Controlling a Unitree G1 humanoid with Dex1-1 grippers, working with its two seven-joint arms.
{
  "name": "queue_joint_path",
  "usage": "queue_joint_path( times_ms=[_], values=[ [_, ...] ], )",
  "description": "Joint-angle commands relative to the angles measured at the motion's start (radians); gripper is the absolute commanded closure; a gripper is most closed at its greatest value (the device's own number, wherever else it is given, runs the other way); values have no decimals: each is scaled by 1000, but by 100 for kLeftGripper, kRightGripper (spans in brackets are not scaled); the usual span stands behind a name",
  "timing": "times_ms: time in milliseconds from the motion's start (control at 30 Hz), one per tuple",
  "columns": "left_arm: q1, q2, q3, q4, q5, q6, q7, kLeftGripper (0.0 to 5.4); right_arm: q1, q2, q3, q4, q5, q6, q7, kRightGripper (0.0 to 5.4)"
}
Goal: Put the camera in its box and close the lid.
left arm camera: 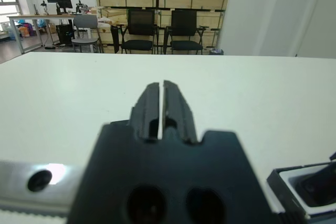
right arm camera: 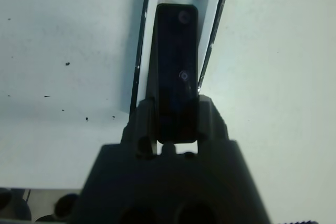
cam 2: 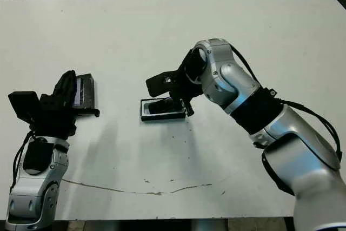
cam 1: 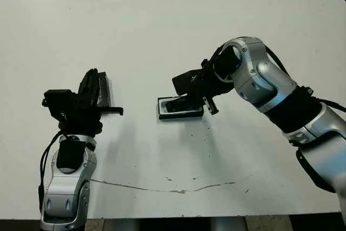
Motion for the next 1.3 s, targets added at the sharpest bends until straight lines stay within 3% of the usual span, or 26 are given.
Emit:
queue_joint_path(
  times_ms=[33,333,767,1300],
  values=[
    [24,-1,1,3,6,6,2,540,27,29,51,-13,12,-4,43,483],
    [26,-2,-3,10,11,-5,3,540,18,57,68,-3,2,30,40,483],
    [33,-3,2,4,9,-1,1,540,21,95,54,22,41,-21,33,483],
    [44,-3,3,16,9,-16,-4,540,62,140,62,70,11,7,-54,483]
  ],
)
